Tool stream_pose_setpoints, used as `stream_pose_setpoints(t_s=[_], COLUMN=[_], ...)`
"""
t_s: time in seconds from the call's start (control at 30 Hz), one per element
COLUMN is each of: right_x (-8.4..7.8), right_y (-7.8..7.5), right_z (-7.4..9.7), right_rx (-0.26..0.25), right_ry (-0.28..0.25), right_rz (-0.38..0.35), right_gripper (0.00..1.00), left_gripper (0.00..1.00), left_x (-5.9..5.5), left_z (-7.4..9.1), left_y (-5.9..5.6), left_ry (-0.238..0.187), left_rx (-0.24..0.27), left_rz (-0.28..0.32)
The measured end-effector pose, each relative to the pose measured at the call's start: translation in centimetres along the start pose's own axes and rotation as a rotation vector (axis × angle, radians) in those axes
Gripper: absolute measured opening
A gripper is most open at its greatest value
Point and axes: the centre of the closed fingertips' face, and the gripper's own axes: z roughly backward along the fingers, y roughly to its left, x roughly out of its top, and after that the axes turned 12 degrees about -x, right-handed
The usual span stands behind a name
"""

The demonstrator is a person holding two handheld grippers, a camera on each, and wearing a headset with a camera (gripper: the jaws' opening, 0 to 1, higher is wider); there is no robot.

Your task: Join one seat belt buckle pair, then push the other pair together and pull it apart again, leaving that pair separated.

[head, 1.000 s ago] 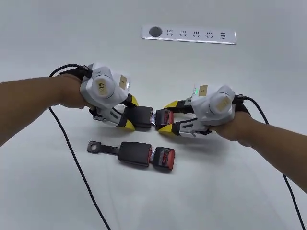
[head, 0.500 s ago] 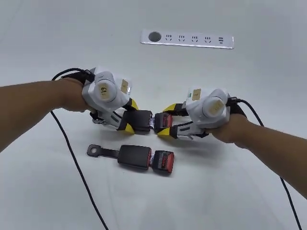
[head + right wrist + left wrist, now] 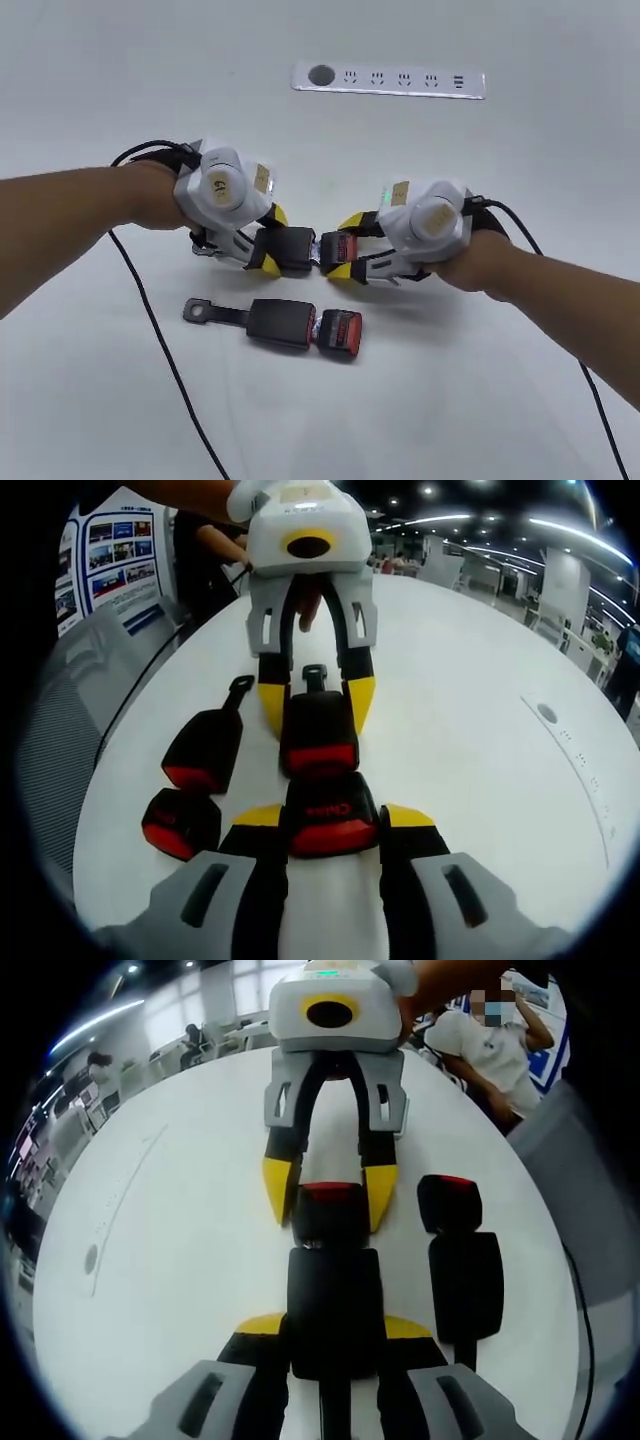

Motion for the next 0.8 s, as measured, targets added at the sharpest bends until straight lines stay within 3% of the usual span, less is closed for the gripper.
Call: stream_pose_setpoints(t_s=[0.8], right_x=[-1.4], right_y=[-0.3], right_z=[1.7], right_rx=[0.005], right_ry=[0.031], right_rz=[0.013], right_gripper=[0.34], left_gripper=[0.34], left_x=[0.3], left_z=[0.1], left_y=[-0.4], left_ry=[-0.013], left_rx=[0.004], left_rz=[0.014])
